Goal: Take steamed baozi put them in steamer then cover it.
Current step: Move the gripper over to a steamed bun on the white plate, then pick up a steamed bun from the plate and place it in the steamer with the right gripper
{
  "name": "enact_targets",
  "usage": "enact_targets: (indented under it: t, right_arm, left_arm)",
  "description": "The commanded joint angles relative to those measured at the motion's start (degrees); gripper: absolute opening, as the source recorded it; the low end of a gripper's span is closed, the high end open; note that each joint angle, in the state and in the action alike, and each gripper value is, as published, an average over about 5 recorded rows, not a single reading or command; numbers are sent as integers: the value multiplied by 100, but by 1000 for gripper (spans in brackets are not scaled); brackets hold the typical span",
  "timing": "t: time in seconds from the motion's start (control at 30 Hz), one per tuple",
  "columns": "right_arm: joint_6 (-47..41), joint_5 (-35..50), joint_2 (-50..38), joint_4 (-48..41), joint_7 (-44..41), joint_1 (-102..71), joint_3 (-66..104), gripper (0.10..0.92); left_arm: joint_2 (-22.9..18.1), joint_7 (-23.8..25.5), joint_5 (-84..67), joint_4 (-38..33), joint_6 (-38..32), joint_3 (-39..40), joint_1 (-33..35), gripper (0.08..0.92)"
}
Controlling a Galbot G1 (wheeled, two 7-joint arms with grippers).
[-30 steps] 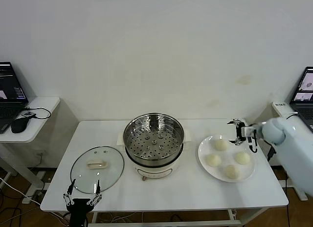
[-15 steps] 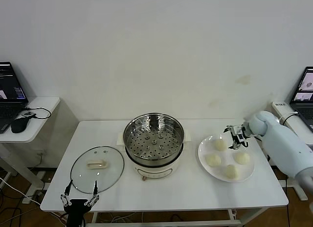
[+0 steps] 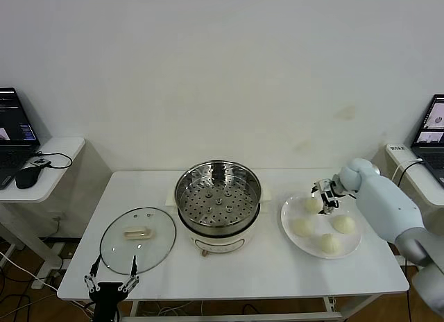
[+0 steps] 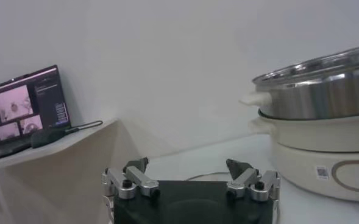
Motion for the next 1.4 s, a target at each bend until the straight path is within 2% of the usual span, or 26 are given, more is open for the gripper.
enact_targets:
  t: [0.03, 0.2, 0.37, 0.5, 0.77, 0.9, 1.13, 1.4]
  right_arm:
    - [22, -120, 202, -324, -17, 56, -10, 679]
    - [-23, -135, 217, -332, -25, 60, -12, 604]
    - [-53, -10, 91, -170, -99, 118, -86, 594]
    - [-155, 376, -266, 392, -241, 253, -325, 597]
    - [-564, 1953, -1314, 2074, -513, 1093, -1341, 606]
    - [-605, 2453, -1561, 2572, -519, 1736, -1817, 610]
    - [-619, 3331, -1301, 3058, -387, 2861, -2657, 611]
    - [-521, 3943, -376, 3201, -27, 3677, -3461, 611]
  left_arm:
    - [16, -2, -6, 5, -5, -5, -14, 823]
    - [23, -4, -12, 5, -3, -7, -26, 823]
    - [38, -4, -24, 4, -4, -31, -19, 823]
    - [60, 6, -52, -4, 0, -61, -11, 823]
    - [96, 57, -270, -31, 63, -34, -6, 823]
    - [102, 92, -433, -28, 136, 16, -50, 823]
    - [107, 131, -713, -51, 162, 31, -82, 823]
    - [57, 131, -667, -76, 59, -17, -53, 823]
